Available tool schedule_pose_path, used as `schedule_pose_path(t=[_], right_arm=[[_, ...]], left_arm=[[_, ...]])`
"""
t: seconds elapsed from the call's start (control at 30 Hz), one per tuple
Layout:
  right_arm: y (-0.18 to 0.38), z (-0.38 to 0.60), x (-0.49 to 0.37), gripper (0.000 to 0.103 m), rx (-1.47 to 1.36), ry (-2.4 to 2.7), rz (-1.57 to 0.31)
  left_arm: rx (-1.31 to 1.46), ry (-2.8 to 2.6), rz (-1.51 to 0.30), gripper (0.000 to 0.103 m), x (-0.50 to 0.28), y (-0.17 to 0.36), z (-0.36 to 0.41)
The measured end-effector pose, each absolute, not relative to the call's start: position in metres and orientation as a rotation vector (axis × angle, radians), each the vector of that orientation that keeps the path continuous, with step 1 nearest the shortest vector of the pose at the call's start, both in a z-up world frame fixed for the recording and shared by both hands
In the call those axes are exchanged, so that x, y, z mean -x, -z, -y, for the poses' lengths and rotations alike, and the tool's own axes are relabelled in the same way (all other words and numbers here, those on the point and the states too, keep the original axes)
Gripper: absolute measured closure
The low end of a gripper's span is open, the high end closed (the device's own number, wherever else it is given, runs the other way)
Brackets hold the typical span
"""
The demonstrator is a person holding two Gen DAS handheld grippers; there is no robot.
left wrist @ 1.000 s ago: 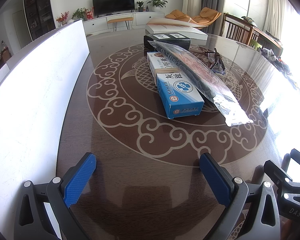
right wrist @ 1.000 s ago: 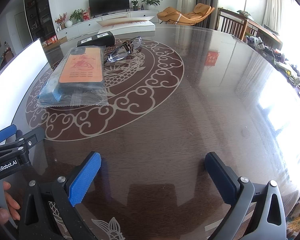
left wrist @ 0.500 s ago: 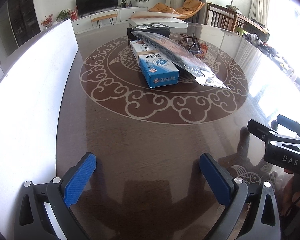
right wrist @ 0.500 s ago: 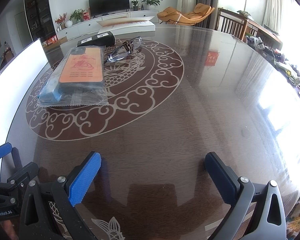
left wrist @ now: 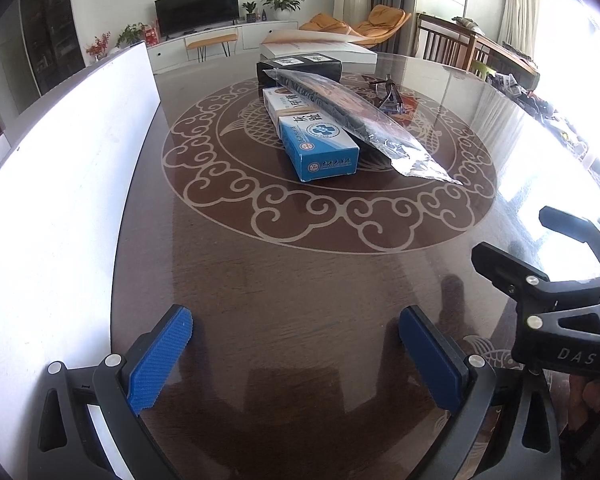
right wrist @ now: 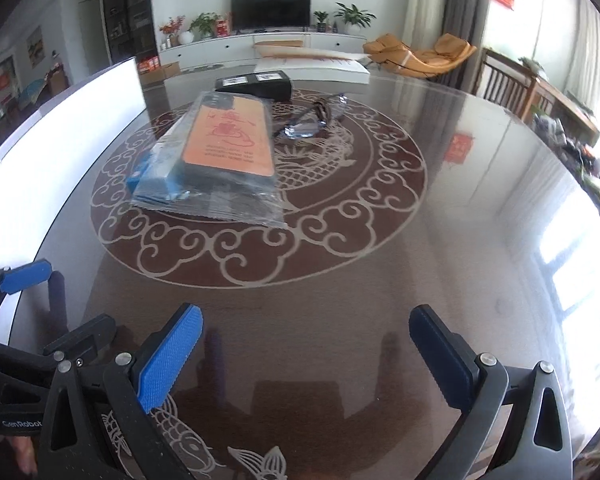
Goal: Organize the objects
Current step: 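Move the right tool to the bagged orange phone case and grasp it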
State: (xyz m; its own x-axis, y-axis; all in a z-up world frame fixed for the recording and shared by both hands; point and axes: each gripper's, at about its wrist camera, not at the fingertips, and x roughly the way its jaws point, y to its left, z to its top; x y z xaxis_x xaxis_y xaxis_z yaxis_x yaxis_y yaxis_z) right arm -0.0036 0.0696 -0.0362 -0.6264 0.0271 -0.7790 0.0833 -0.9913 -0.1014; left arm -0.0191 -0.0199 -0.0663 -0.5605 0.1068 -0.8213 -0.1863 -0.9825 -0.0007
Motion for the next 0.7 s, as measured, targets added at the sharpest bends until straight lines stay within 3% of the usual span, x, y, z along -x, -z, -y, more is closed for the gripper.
schedule_pose_path(t=[0.1,0.2,0.33,0.57,0.63,0.7], right_arm=[[0.026,-0.043,0.024,0.002,-1.212,2.771,-0.448],[0.016,-0.037,0.053,0.024,-1.141,2.692,-0.421],[0.019,-0.027,0.08,0.102,-1.185,2.521,-0.385],[0.01,-0.093,0.035,0.102,-1.2,2.513,0.284],[0.01,-0.095,0.022,0.102,-1.227,2.555,0.177],[0.01,-0.078,0.016,0.096,-1.202,2.564,-0.112]], left_arm=[[1.377,-2.634,-0.129,0.0,0.019,0.066,0.02],[1.377,-2.634,-0.128,0.0,0.019,0.066,0.021],[1.378,-2.633,-0.129,0.0,0.019,0.066,0.02],[1.378,-2.634,-0.13,0.0,0.02,0.067,0.02],[1.379,-2.636,-0.129,0.0,0.019,0.066,0.021],[1.38,-2.638,-0.127,0.0,0.019,0.066,0.022]])
